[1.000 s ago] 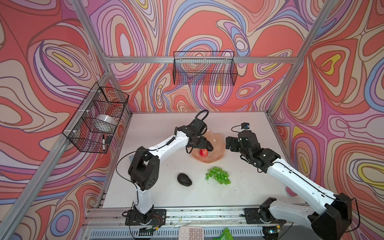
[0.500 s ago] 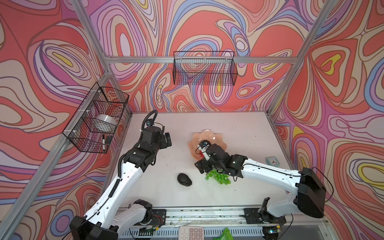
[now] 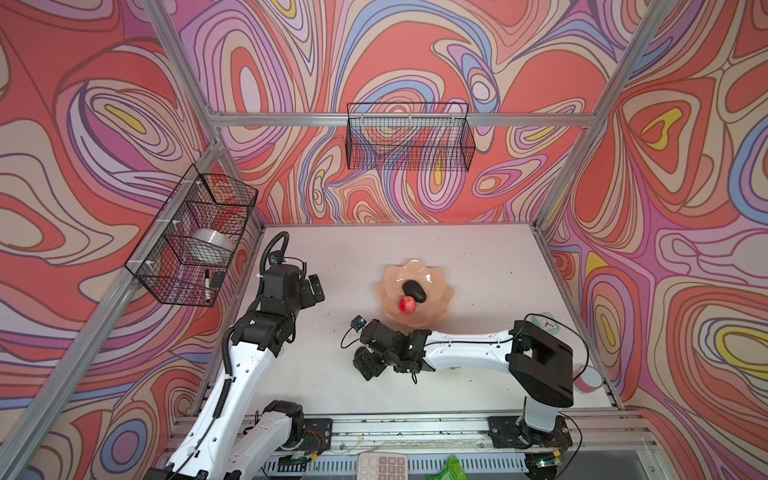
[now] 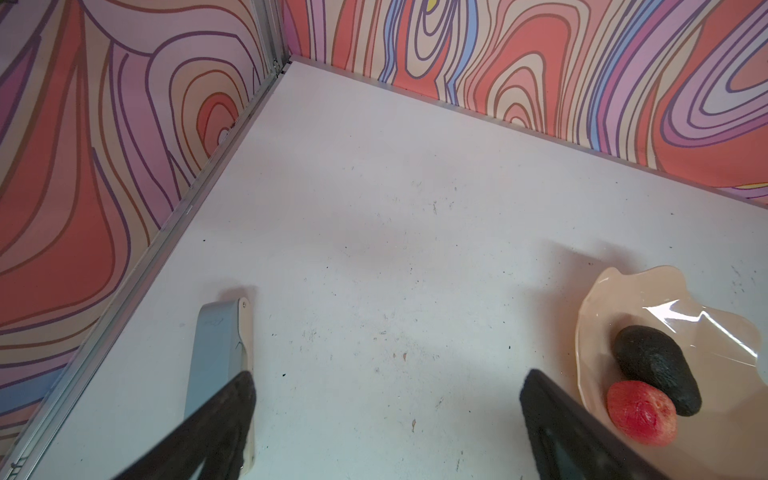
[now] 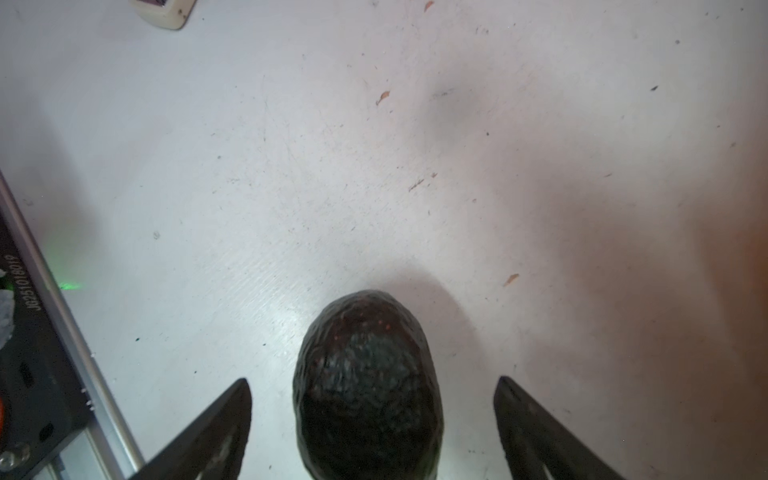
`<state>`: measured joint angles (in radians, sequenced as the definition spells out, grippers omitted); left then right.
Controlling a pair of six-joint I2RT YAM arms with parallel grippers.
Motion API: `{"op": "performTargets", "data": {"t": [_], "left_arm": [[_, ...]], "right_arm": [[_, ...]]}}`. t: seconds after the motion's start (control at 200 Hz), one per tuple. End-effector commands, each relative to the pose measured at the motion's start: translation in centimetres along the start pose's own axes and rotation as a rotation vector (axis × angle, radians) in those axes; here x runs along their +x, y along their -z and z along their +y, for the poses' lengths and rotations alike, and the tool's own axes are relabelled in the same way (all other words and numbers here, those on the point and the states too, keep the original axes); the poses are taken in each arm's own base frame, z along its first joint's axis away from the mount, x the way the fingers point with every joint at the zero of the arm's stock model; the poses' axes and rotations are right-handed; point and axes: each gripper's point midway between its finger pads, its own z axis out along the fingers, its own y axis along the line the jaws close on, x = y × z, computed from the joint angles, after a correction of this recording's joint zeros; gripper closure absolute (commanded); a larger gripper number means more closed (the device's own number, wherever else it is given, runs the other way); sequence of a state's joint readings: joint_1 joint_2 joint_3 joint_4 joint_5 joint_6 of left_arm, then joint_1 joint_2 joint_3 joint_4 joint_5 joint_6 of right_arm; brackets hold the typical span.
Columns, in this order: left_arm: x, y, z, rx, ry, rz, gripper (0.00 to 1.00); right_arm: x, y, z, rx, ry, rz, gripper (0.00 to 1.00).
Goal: Place and organize the fake fruits in the fruit bowl
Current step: 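Release the apple and retract the left arm while the right gripper grasps the other avocado, then carry the held avocado with the right gripper over the peach bowl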
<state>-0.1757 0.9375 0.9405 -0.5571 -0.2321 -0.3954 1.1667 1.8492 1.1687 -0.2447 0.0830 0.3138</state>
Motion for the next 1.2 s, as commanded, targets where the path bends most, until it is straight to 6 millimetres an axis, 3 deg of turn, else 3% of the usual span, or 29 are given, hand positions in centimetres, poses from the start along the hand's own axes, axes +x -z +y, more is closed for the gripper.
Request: {"op": "performTargets", "data": {"t": [0.0,0.315,0.551,0.671,0.801,0.896,1.006,1.197], "left_arm": [[0.1,0.3,0.3,-0.01,-0.004,0.014,0.0],[0.2,0.4,0.2,0.001,-0.002,0.019,0.0],[0.1,0.6,0.4,-0.004,-0.003,0.015,0.0],[0.1,0.7,0.5,-0.005,-0.002,0.009,0.0],[0.1,0.8,0.5,-0.003,0.001,0.008,0.0],[0.2,0.7,0.4,0.0,0.005,0.012,0.0],[0.2,0.7,0.3,0.006,0.011,0.011,0.0],[0.4,0.6,0.3,0.008,0.017,0.013,0.0]], "right_arm": [[-0.3,-0.7,-0.2,0.031,-0.014,-0.004,0.06],[0.3,-2.3,-0.8,0.068,-0.013,0.026,0.13],[0.3,-2.8,-1.0,0.091,-0.026,0.037,0.37],[-0.2,-2.0,-1.3,0.108,-0.041,0.02,0.47],[-2.0,0.6,-2.5,0.118,-0.094,-0.021,0.52],[-4.3,4.1,-5.2,0.13,-0.17,-0.09,0.53],[-6.4,8.3,-10.4,0.216,-0.249,-0.176,0.53],[-6.6,11.8,-20.2,0.392,-0.407,-0.204,0.53]]}}
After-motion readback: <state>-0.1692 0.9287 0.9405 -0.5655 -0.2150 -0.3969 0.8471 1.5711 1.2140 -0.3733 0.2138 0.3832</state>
